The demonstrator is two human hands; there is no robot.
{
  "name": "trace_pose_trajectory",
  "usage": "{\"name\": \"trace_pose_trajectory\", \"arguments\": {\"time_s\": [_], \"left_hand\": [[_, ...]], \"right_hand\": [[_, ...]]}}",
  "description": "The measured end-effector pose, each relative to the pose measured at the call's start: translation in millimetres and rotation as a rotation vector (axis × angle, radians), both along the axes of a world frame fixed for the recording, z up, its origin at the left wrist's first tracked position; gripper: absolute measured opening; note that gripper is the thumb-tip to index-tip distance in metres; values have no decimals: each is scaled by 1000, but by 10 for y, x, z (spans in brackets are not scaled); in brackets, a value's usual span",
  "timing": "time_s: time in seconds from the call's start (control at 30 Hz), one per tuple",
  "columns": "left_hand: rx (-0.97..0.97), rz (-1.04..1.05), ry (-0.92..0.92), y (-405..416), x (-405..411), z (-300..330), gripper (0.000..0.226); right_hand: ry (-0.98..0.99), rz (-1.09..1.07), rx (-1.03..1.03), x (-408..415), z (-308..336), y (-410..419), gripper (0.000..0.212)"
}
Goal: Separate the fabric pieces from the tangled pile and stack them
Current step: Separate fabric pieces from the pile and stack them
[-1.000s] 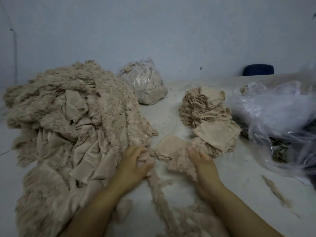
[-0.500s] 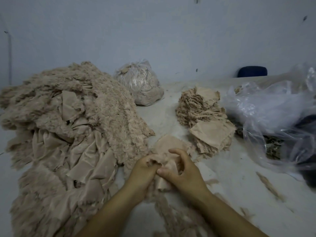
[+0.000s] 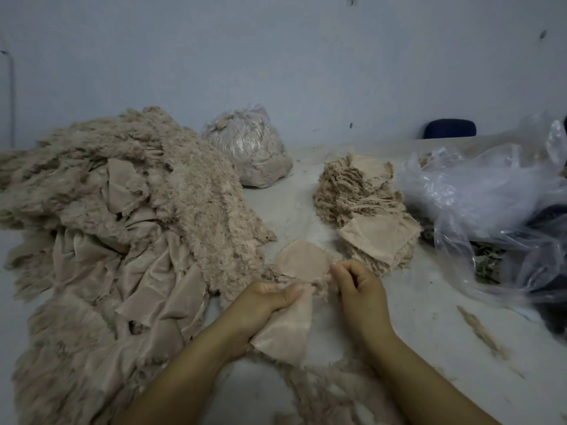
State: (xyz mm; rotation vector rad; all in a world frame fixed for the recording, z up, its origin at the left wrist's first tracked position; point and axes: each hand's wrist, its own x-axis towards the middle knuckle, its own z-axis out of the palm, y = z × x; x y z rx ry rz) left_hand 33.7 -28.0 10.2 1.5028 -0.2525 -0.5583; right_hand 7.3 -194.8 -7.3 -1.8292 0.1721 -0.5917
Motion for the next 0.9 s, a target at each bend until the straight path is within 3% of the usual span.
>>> {"name": "trace_pose_trajectory", "arguments": {"time_s": [0.07, 0.1, 0.17, 0.3, 0.43, 0.5, 0.6, 0.7, 0.8, 0.9], "left_hand": [[-28, 30, 0, 23, 39, -9, 51], [-8, 8, -23, 22, 45, -13, 43], [60, -58, -67, 9, 37, -19, 24], [41, -109, -69, 53, 59, -30, 22], [8, -62, 20, 119, 94, -15, 23], [-30, 23, 50, 131, 140, -34, 35], [-128, 79, 35, 109, 149, -20, 37], [-105, 60, -59, 31, 109, -37, 40], [-60, 124, -242, -36, 96, -55, 42], [155, 249, -513, -51, 145, -91, 41]], "right_hand": [[5, 163, -20, -38, 11, 8, 13], [28, 302, -40, -54, 10, 62, 8], [26, 476, -71, -71, -5, 170, 17], [-4, 323, 161, -25, 7, 142, 21], [18, 97, 262, 11, 19, -19, 22], [98, 146, 222, -23, 51, -57, 33], [326, 384, -16, -113, 113, 24, 66], [224, 382, -53, -99, 148, 178, 61], [134, 291, 151, -72, 152, 312, 37], [97, 184, 367, -46, 156, 296, 33]]}}
